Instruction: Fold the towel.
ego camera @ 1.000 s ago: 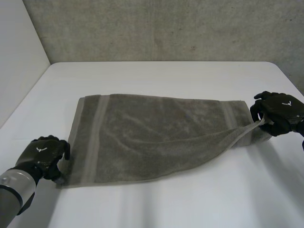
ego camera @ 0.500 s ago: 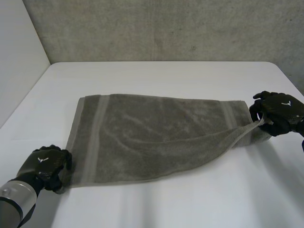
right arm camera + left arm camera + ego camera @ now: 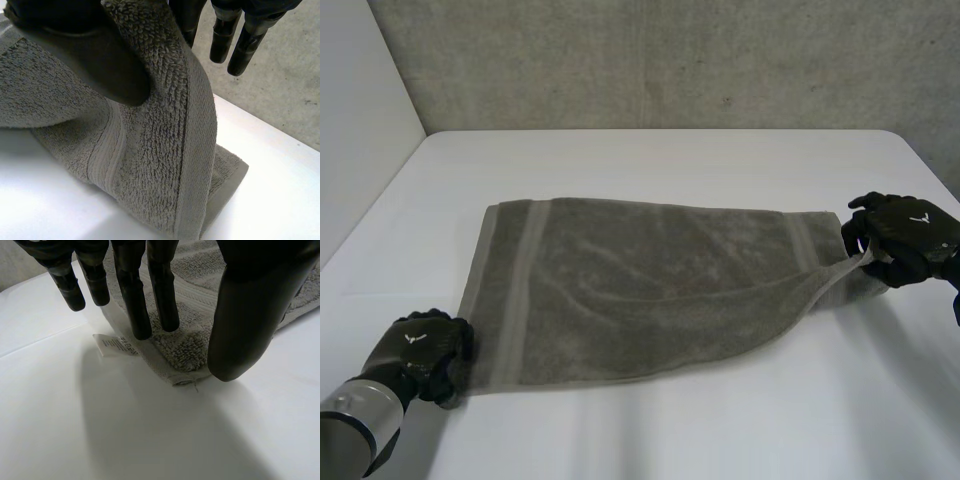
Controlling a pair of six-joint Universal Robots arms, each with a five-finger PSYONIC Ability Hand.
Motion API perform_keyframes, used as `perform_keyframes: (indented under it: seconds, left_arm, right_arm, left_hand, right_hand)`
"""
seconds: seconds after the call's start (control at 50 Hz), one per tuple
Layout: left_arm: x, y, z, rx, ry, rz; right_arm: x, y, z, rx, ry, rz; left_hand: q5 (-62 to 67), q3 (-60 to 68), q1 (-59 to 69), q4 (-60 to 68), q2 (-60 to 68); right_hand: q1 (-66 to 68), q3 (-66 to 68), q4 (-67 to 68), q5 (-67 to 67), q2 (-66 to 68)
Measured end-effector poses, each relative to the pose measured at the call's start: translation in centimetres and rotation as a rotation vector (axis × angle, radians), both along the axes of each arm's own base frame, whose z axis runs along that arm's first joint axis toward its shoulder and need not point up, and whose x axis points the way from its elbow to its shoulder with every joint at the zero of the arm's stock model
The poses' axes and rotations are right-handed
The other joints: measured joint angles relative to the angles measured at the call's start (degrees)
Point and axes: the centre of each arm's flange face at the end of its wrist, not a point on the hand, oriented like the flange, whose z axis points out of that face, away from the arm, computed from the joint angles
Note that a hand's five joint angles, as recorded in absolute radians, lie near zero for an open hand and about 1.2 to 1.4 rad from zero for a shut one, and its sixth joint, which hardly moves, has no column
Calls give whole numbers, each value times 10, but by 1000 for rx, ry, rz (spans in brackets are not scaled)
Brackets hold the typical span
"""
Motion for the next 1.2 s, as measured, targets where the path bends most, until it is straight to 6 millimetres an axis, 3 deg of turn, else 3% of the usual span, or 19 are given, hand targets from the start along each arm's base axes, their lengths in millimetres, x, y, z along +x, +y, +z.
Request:
perform_keyframes:
  seconds: [0.44, 0.88, 1.02, 1.06, 1.12, 1.2]
  left_arm:
    - [0, -9, -8, -5, -3, 0]
    - [-2, -13, -12, -3, -2, -5]
    - [-3, -12, -12, -3, -3, -11]
    - [-3, -12, -12, -4, -3, -11]
    - [-3, -11, -10, -9, -4, -11]
    - [-3, -10, -5, -28, -3, -9]
  right_arm:
    - [1, 0, 0, 1, 0, 3]
    - [1, 0, 0, 1, -1, 3]
    - [1, 1, 0, 2, -1, 3]
    - [1, 1, 0, 3, -1, 2]
    - [0, 1, 0, 4, -1, 1]
    - [0, 1, 0, 4, -1, 0]
  left_hand:
    - [71, 0, 62, 0, 65]
    - [358, 0, 338, 0, 327]
    - [349, 0, 333, 0, 324]
    - [280, 0, 264, 0, 269]
    - [69, 0, 65, 0, 59]
    - [9, 0, 8, 0, 9]
  right_hand:
    - [0, 0, 0, 0, 0]
    - [0, 0, 0, 0, 0]
    - [0, 0, 0, 0, 0]
    - [0, 0, 0, 0, 0]
    - [0, 0, 0, 0, 0]
    - [0, 0, 0, 0, 0]
